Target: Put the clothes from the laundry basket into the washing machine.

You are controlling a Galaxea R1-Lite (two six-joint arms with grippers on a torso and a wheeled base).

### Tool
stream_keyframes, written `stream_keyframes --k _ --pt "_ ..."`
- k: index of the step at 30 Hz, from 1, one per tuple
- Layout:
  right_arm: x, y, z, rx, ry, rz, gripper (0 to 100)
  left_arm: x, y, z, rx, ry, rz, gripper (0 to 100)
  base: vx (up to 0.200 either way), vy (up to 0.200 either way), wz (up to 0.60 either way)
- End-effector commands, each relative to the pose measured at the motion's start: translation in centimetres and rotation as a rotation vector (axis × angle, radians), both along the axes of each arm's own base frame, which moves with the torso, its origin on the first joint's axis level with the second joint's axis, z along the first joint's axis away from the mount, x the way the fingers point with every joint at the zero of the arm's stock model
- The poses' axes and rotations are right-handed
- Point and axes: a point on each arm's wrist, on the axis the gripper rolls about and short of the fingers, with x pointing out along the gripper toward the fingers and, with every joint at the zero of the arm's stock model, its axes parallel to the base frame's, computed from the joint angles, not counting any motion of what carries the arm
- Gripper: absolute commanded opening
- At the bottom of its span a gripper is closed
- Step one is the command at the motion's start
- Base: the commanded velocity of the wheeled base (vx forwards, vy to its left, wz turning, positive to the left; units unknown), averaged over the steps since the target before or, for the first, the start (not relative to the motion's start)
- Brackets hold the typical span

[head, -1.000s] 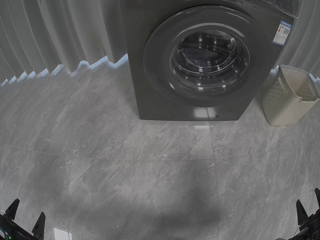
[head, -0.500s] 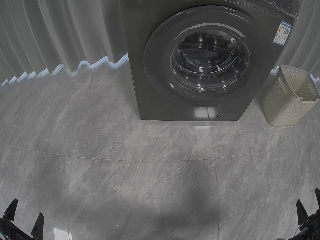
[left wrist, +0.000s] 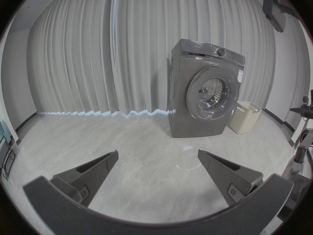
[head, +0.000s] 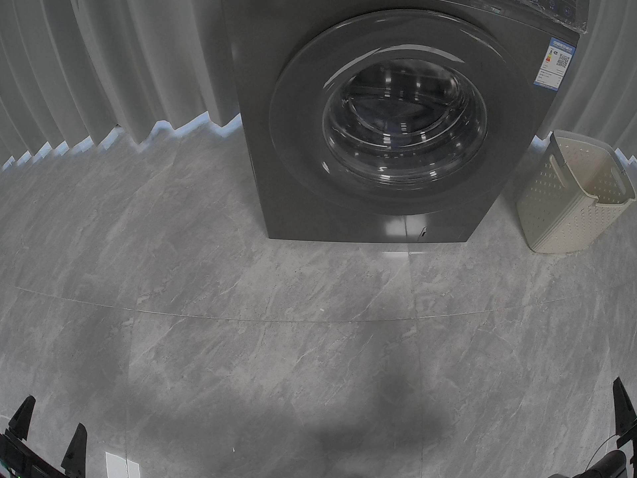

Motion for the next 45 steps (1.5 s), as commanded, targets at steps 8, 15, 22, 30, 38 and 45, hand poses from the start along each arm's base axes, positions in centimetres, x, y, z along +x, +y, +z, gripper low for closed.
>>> stream_keyframes --k 8,15,22,30,38,45 --pt "10.7 1.5 3.0 0.103 0.394 0.288 100 0.1 0.0 -0.5 0.006 0.008 -0.003 100 0.0 -0.2 0.0" --pt "16.7 4.4 2.2 0.104 0.413 0.394 100 0.1 0.0 -0.5 0.007 0.005 -0.004 100 0.0 -0.057 0.0" --pt "19.1 7.2 3.1 0.138 0.298 0.465 100 0.1 0.0 -0.5 0.004 0.008 -0.004 100 0.171 0.0 0.0" --pt "20.2 10.2 6.0 0.219 0.202 0.516 100 0.1 0.0 -0.5 0.001 0.009 -0.003 100 0.2 0.0 0.0" --pt "21.6 10.8 7.8 0.243 0.128 0.508 100 0.1 0.0 -0.5 0.0 0.009 -0.003 100 0.2 0.0 0.0" --pt "21.8 10.9 8.4 0.249 0.104 0.51 100 0.1 0.0 -0.5 0.0 0.009 -0.003 100 0.2 0.0 0.0"
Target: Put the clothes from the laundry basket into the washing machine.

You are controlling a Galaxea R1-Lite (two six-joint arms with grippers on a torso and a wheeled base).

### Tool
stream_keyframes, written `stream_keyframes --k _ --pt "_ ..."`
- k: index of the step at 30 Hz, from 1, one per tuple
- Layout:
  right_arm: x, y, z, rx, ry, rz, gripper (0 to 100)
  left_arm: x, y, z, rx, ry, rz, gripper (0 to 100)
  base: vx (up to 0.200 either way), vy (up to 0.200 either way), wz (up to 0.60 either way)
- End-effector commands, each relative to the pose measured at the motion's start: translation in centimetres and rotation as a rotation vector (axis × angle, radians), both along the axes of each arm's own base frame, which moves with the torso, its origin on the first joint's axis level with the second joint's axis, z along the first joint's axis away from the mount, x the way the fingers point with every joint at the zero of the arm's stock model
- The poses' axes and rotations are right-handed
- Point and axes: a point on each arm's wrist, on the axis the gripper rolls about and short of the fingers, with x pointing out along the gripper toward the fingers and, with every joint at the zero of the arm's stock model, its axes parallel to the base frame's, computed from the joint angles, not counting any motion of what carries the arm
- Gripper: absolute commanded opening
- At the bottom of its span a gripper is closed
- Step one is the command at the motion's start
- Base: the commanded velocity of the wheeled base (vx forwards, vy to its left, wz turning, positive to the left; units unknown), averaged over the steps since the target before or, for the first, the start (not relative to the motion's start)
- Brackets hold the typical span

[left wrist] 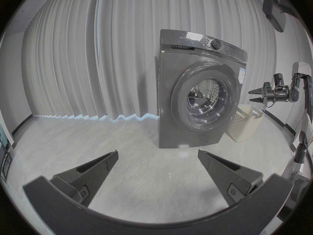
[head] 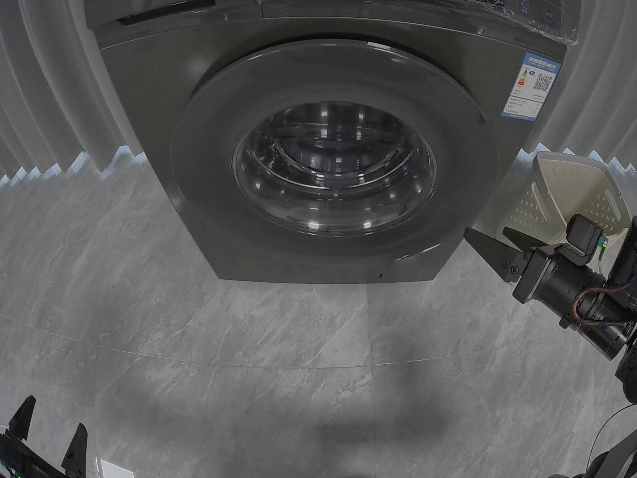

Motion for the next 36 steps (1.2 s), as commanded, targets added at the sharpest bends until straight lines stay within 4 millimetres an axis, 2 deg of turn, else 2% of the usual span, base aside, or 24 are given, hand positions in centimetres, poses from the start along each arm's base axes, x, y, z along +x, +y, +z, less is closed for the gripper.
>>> stream_keyframes --k 1,13,18,24,27,28,30,34,36 --pt "0.1 0.1 0.2 0.003 -0.005 0.001 100 0.0 0.0 -0.5 0.0 0.007 0.0 100 0.2 0.0 0.0" --pt "0.5 0.1 1.3 0.029 -0.043 -0.014 100 0.0 0.0 -0.5 0.0 0.007 0.002 100 0.2 0.0 0.0" --pt "0.9 0.1 2.3 0.053 -0.074 -0.062 100 0.0 0.0 -0.5 0.0 0.007 0.002 100 0.0 0.0 0.0" --pt "0.4 0.1 1.8 0.044 -0.059 -0.073 100 0.0 0.0 -0.5 0.0 0.009 0.002 100 0.0 0.0 0.0" --pt "-1.6 -0.4 0.9 0.022 -0.043 -0.038 100 0.0 0.0 -0.5 -0.001 0.007 0.003 100 0.0 0.0 0.0" --pt "-3.5 -0.8 0.2 0.012 -0.033 0.0 100 0.0 0.0 -0.5 -0.003 0.007 0.003 100 0.0 0.0 0.0" --pt "-5.5 -1.3 -0.8 -0.004 -0.018 0.063 100 0.0 0.0 -0.5 -0.005 0.007 0.003 100 0.0 0.0 0.0" --pt "-9.7 -3.9 -3.3 -0.053 -0.034 0.167 100 0.1 0.0 -0.5 -0.005 0.009 0.003 100 0.0 0.0 0.0" --pt "-11.0 -5.0 -4.2 -0.081 -0.059 0.175 100 0.1 0.0 -0.5 -0.005 0.009 0.003 100 0.0 0.0 0.0"
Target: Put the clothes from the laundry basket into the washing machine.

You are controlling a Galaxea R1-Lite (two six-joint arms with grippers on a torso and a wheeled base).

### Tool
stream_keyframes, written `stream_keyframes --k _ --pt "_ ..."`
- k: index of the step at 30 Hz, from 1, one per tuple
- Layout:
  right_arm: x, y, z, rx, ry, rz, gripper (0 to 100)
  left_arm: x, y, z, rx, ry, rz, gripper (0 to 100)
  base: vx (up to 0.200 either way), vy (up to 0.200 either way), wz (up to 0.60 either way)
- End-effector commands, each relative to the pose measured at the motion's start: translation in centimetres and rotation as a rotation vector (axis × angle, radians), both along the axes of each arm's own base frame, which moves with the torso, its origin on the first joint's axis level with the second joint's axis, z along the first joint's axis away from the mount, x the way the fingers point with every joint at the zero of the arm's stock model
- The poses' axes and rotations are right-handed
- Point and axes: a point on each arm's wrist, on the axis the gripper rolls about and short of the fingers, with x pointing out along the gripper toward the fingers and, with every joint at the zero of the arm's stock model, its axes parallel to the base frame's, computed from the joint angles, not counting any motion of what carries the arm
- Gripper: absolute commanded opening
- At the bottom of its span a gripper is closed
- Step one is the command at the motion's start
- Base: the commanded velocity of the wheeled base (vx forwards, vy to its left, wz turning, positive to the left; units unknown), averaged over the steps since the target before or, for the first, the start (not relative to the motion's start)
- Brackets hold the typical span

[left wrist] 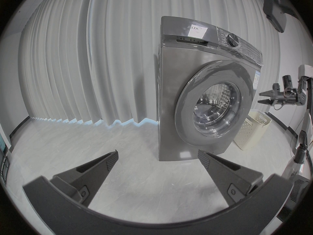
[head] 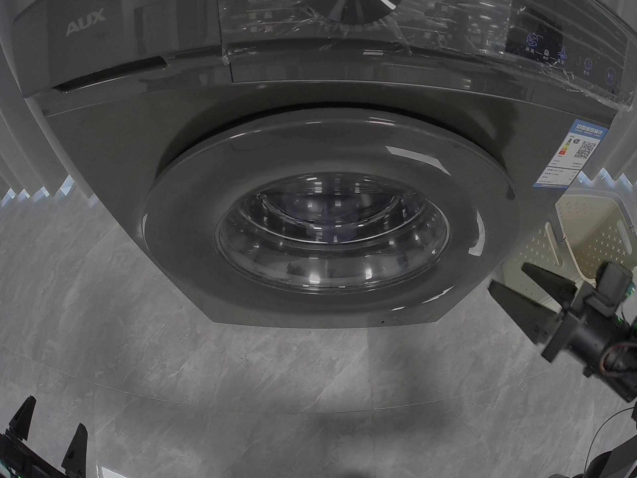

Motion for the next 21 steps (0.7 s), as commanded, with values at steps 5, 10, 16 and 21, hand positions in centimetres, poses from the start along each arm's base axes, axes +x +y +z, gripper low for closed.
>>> stream_keyframes --k 5,10,16,21 --pt "-8.5 -6.9 -3.4 -0.086 -0.045 -0.105 100 0.0 0.0 -0.5 -0.003 0.007 0.0 100 0.0 0.0 0.0" --pt "-13.6 -9.1 -6.5 -0.138 -0.073 -0.348 100 0.0 0.0 -0.5 -0.003 0.007 0.0 100 0.0 0.0 0.0" --pt "-16.0 -9.0 -9.7 -0.172 -0.071 -0.448 100 0.0 0.0 -0.5 -0.003 0.007 0.0 100 0.0 0.0 0.0" --pt "-16.0 -9.3 -9.9 -0.181 -0.033 -0.595 100 0.0 0.0 -0.5 -0.005 0.007 0.0 100 0.0 0.0 0.0"
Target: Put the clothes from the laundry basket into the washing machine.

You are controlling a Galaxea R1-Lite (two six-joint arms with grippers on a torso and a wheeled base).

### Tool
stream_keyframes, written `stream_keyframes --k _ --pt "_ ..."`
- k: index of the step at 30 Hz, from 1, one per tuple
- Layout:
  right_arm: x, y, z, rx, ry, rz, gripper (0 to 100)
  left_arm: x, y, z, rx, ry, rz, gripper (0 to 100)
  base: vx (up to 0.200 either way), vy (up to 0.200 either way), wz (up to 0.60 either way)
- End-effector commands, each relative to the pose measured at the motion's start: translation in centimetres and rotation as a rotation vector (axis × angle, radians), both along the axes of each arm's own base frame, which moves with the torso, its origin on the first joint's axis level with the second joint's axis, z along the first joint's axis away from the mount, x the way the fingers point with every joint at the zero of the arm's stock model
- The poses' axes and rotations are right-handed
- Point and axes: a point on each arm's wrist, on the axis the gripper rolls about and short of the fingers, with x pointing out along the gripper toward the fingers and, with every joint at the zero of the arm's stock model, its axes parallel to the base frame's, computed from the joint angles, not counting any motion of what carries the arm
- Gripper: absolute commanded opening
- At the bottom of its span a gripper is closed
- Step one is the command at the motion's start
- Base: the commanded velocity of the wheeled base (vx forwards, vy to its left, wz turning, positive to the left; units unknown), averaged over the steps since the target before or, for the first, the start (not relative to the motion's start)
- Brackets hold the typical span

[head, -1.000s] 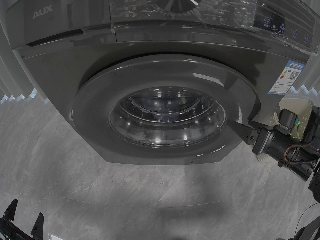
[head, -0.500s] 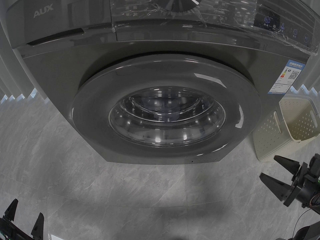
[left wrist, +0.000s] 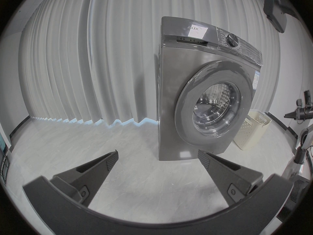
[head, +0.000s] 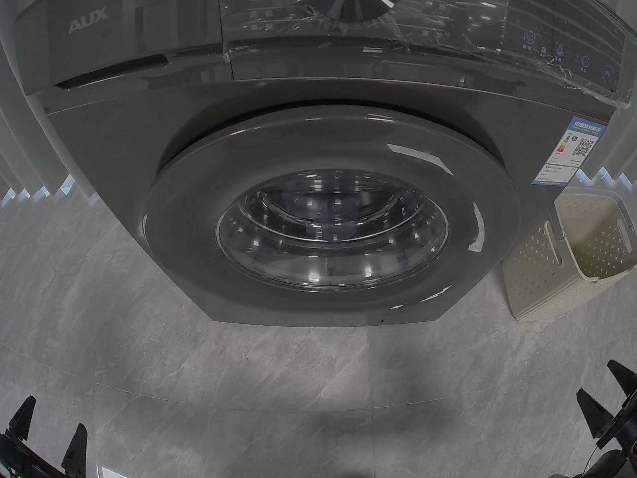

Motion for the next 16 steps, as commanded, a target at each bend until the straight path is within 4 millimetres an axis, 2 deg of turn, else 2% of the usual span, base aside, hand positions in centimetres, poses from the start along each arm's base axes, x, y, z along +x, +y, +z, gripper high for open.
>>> stream_keyframes --k 1,4,9,16 --pt "-3.33 -0.45 -2.88 -0.035 -0.133 -0.304 100 0.05 0.0 -0.51 -0.002 0.006 0.0 100 0.0 0.0 0.0" --pt "-3.33 -0.55 -3.1 -0.044 -0.111 -0.348 100 0.05 0.0 -0.51 -0.002 0.006 0.0 100 0.0 0.0 0.0" --pt "-3.32 -0.28 -3.38 -0.144 -0.1 -0.221 100 0.05 0.0 -0.51 -0.003 0.006 0.001 100 0.0 0.0 0.0" --pt "-3.32 -0.29 -3.41 -0.125 -0.094 -0.228 100 0.05 0.01 -0.5 -0.022 0.005 0.001 100 0.0 0.0 0.0"
